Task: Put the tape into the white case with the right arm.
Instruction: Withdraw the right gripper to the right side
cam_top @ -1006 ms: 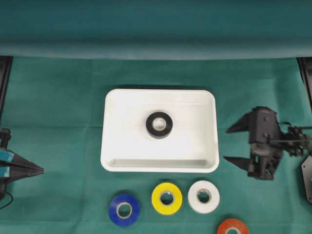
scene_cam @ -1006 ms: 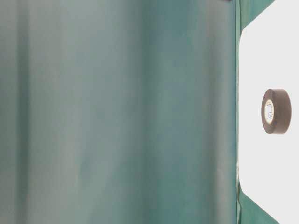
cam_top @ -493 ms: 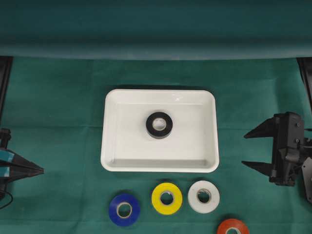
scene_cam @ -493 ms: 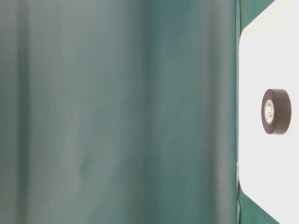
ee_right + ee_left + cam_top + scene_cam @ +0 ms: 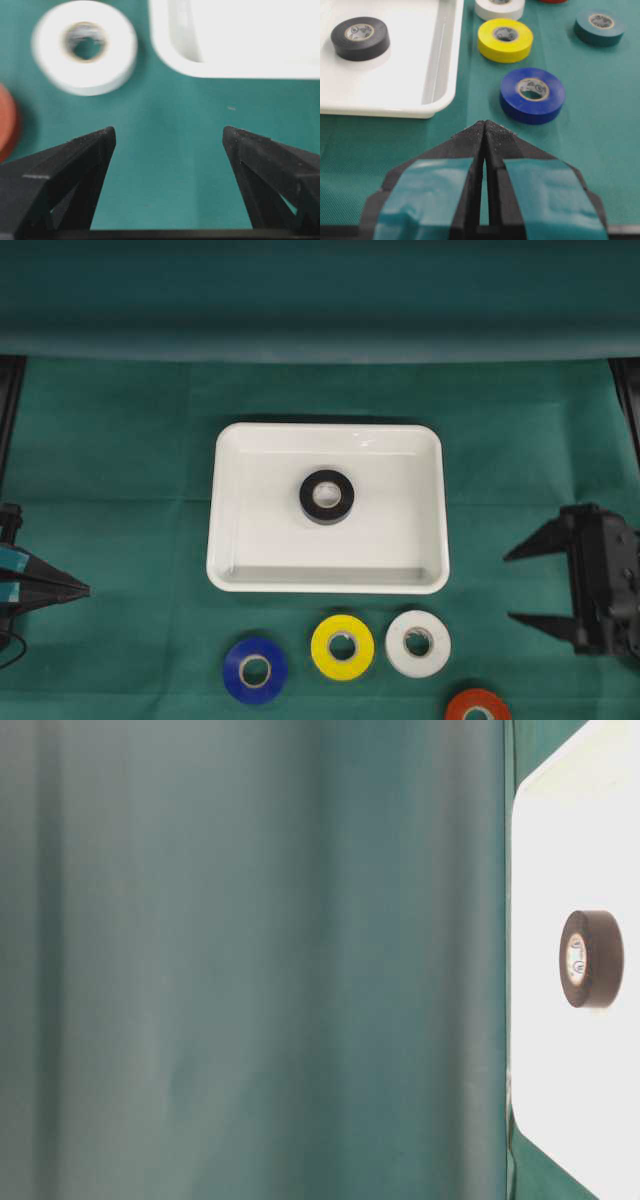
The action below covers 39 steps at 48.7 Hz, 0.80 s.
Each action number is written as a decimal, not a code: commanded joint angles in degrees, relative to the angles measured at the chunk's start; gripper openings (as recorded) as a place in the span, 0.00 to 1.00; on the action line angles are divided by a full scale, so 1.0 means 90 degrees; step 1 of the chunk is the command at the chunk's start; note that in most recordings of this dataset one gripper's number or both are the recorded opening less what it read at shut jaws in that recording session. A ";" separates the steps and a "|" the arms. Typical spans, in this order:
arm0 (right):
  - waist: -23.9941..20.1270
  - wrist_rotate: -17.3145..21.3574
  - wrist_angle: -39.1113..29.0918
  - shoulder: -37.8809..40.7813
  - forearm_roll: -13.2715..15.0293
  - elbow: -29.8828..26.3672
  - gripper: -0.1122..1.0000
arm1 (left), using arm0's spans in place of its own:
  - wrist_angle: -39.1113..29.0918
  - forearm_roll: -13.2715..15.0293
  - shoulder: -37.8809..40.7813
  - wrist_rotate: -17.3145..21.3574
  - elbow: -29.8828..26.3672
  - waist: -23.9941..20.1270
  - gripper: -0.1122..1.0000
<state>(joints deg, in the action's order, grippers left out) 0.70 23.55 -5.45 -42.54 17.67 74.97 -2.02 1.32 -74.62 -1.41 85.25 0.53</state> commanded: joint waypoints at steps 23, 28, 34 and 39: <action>-0.0859 -0.0010 0.0107 -0.0605 0.0049 0.0371 0.76 | 0.0039 0.0010 0.0059 0.0000 -0.0049 0.0010 0.10; -0.0859 -0.0010 0.0107 -0.0449 0.0049 0.0342 0.76 | 0.0029 0.0020 0.0059 0.0000 -0.0049 0.0010 0.10; -0.0859 -0.0010 0.0117 -0.0322 0.0049 0.0303 0.76 | 0.0029 0.0010 0.0049 0.0000 -0.0049 0.0010 0.10; -0.0889 -0.0010 0.0166 -0.0215 0.0049 0.0234 0.76 | 0.0029 0.0010 0.0059 0.0000 -0.0049 0.0010 0.10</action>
<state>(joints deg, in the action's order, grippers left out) -6.94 23.47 -4.75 -45.53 18.02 78.84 -2.02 1.32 -74.62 -1.41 85.43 0.53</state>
